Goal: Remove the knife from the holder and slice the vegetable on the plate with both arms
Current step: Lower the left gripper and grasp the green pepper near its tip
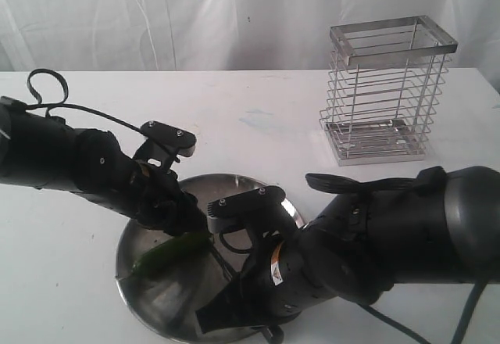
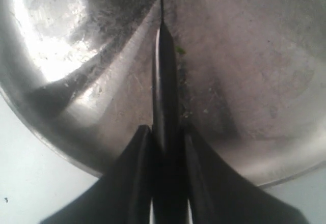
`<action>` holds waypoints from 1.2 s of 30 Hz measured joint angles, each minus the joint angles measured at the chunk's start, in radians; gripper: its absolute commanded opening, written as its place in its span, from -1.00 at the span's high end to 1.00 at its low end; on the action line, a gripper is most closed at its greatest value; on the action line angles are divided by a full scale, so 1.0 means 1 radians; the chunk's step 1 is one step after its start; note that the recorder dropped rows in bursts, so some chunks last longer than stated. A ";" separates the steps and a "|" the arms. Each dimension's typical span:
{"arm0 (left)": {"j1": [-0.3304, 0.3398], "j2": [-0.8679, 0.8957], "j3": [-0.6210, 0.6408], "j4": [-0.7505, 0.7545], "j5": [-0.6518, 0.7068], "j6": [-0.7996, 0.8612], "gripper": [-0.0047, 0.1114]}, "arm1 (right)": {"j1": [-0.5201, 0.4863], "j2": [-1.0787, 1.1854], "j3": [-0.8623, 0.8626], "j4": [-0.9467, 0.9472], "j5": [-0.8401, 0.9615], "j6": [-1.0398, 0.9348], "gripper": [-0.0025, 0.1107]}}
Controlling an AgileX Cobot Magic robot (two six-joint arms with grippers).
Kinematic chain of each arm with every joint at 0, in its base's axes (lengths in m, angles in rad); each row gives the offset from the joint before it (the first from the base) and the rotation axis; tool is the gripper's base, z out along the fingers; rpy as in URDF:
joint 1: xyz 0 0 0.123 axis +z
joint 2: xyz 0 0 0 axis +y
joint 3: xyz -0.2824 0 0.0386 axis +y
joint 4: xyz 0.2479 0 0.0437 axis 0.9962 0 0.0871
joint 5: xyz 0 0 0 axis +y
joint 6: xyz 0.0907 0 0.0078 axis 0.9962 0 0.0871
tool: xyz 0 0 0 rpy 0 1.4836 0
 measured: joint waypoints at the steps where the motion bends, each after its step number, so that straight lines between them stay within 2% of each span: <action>1: 0.000 -0.008 0.000 0.007 0.003 0.000 0.14 | 0.000 0.000 0.000 0.000 0.000 0.000 0.96; 11: 0.008 -0.136 0.002 0.026 0.013 0.006 0.14 | 0.000 0.000 0.000 0.000 0.000 0.000 0.96; 25: 0.008 0.017 0.002 0.030 0.005 0.008 0.14 | 0.000 0.000 0.000 0.000 0.006 0.000 0.96; 33: 0.012 0.034 0.000 0.030 -0.026 0.008 0.14 | 0.000 0.000 0.000 0.000 0.012 0.002 0.96; 36: 0.012 0.010 0.000 0.034 0.004 0.008 0.14 | 0.000 0.000 0.000 0.000 0.014 0.002 0.96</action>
